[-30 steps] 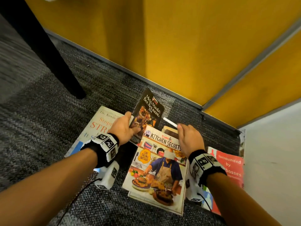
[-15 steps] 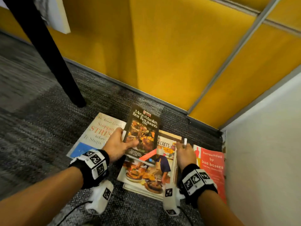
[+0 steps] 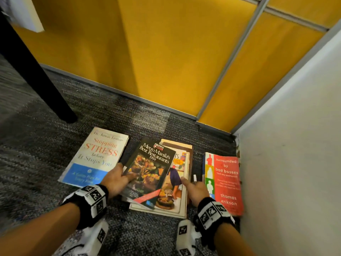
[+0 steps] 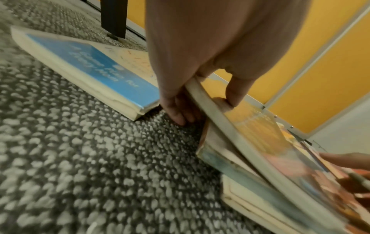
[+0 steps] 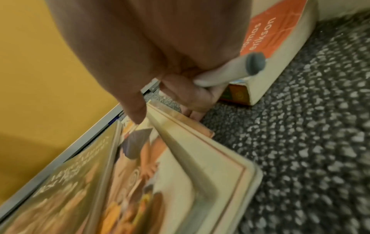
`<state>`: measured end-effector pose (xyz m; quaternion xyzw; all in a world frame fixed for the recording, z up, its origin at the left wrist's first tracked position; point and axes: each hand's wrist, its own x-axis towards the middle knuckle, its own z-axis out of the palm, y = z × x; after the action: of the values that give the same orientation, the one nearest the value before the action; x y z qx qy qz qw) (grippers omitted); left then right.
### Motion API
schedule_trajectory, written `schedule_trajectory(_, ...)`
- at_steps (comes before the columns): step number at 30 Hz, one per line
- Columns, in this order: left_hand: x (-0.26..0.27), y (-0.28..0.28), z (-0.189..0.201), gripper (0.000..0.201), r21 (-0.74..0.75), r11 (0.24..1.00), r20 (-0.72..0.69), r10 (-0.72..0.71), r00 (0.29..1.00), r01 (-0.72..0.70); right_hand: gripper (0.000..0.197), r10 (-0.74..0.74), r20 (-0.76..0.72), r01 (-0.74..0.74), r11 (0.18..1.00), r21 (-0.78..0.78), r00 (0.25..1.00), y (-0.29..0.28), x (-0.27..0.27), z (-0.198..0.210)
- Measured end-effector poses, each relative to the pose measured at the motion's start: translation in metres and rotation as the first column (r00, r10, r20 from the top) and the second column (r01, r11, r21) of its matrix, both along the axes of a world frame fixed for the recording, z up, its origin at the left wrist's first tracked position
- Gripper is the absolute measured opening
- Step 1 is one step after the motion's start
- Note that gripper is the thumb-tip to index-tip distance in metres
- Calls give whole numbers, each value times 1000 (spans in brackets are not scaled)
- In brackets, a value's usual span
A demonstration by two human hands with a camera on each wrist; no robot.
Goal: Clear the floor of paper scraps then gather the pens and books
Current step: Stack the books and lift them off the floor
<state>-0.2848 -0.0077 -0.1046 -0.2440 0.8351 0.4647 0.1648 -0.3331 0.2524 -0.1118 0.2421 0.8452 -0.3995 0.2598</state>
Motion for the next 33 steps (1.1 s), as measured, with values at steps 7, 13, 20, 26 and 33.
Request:
schedule_trajectory(7, -4, -2, -5, 27, 256, 956, 123, 113, 986, -141, 59, -216, 58, 224, 938, -266, 975, 2, 0, 0)
schedule_trajectory(13, -5, -8, -3, 49, 401, 858, 241, 239, 941, -321, 42, -101, 7, 100, 967, -234, 995, 2, -1, 5)
schedule_trajectory(20, -9, 1, -6, 56, 376, 852, 261, 279, 924, -364, 41, 334, -389, -90, 846, 526, 859, -4, -8, 68)
schedule_trajectory(26, -15, 12, -1, 24, 143, 978, 162, 130, 978, -154, 45, 43, -641, 243, 904, 352, 767, 70, -31, 131)
schedule_trajectory(33, -17, 40, 7, 69, -345, 886, 209, -249, 946, 310, 41, -64, -580, 97, 995, 25, 812, 82, -14, 98)
